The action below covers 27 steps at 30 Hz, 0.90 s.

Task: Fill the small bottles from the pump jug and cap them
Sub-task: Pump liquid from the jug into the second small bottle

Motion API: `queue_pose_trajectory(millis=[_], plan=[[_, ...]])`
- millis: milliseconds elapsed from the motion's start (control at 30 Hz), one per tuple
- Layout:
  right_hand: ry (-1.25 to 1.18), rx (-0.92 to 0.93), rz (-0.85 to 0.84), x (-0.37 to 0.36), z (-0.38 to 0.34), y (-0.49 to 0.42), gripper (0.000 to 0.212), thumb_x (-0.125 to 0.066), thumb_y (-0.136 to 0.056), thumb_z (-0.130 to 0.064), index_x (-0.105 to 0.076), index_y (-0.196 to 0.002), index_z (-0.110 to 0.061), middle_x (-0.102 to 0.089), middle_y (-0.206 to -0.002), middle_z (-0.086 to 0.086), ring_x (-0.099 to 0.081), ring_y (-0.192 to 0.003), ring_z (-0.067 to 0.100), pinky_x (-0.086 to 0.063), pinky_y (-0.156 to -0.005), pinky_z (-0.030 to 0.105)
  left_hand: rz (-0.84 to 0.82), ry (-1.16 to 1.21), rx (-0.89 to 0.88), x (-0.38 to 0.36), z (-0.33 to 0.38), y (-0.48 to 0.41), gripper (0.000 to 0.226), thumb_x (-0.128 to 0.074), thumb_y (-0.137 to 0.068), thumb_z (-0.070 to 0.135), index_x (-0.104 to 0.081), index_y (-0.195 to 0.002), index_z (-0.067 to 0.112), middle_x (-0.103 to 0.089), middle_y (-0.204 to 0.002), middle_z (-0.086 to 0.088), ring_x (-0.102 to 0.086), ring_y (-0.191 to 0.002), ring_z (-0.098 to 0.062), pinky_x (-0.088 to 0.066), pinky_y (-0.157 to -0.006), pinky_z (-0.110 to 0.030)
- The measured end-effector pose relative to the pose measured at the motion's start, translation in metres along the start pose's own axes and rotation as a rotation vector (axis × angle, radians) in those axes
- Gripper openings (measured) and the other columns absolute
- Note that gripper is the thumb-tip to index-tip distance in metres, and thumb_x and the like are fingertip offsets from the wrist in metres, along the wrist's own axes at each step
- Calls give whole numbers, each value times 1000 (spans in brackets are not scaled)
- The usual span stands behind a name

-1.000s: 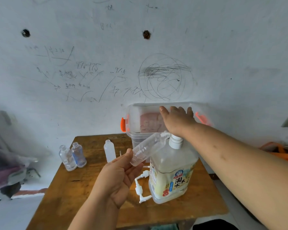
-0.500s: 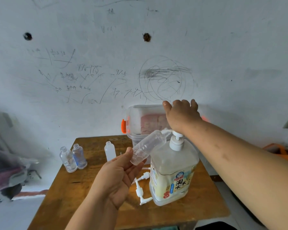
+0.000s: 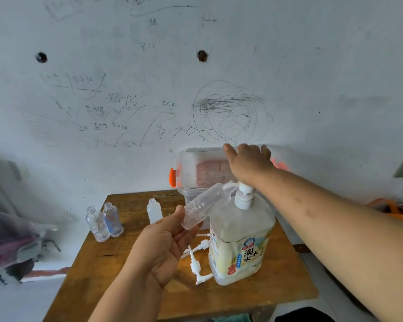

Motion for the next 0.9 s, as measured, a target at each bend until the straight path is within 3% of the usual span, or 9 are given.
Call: queue_pose_trajectory(millis=[100, 167, 233, 400, 633, 767, 900], plan=[[26, 4, 52, 11, -3, -6, 51, -24, -98, -48, -43, -133, -17, -40, -140, 17, -31, -132, 40, -23, -110, 56, -5, -20, -33, -3, 6, 0, 22, -61, -91, 13, -65, -105, -4, -75, -96, -21, -75, -83, -29, -61, -68, -35], [73, 13, -7, -1, -4, -11, 47, -29, -97, -29, -24, -144, -26, -34, -142, 17, -25, -134, 44, -19, -112, 58, -16, -13, -38, -4, 8, -3, 23, -60, -91, 13, -65, -106, -4, -75, -96, -20, -75, -83, -29, -62, -68, -34], [92, 10, -14, -8, -3, -11, 58, -29, -94, -13, -11, -146, -31, -33, -140, 18, -25, -132, 46, -17, -111, 60, -19, -9, -33, -5, 8, -5, 22, -60, -91, 13, -65, -106, -4, -75, -96, -20, -75, -83, -29, -62, -67, -34], [201, 16, -35, -8, -3, -11, 62, -28, -92, -8, -11, -148, -27, -35, -138, 19, -29, -131, 43, -16, -113, 58, -12, -4, -33, -3, 6, -9, 21, -60, -91, 12, -65, -105, -3, -75, -95, -19, -75, -82, -28, -62, -64, -33], [222, 14, -70, -28, 3, -9, 56, -21, -95, -18, -11, -150, -24, -37, -137, 17, -32, -130, 42, -12, -115, 57, 33, -4, -2, 2, 0, -9, 26, -62, -90, 12, -63, -108, -6, -75, -93, -21, -75, -77, -28, -62, -60, -32], [104, 28, -51, -22, 3, -15, 46, -18, -99, -35, -30, -142, -23, -39, -138, 19, -31, -131, 42, -18, -111, 57, 64, -13, -17, 1, 3, -2, 22, -62, -90, 12, -62, -106, -3, -76, -88, -19, -75, -75, -28, -62, -58, -32], [132, 6, -29, -10, 1, -25, 69, -8, -86, -54, -30, -141, -20, -39, -141, 18, -28, -134, 43, -17, -112, 54, 36, -14, -33, -4, 9, 3, 22, -62, -90, 13, -63, -105, -2, -76, -89, -19, -75, -76, -28, -61, -54, -30]])
Point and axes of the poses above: each hand's wrist, its own y-axis away from the middle knuckle, its own x-axis out of the back of the hand, z = x × y, the point moved 10 cm from there along -y, towards the middle knuckle
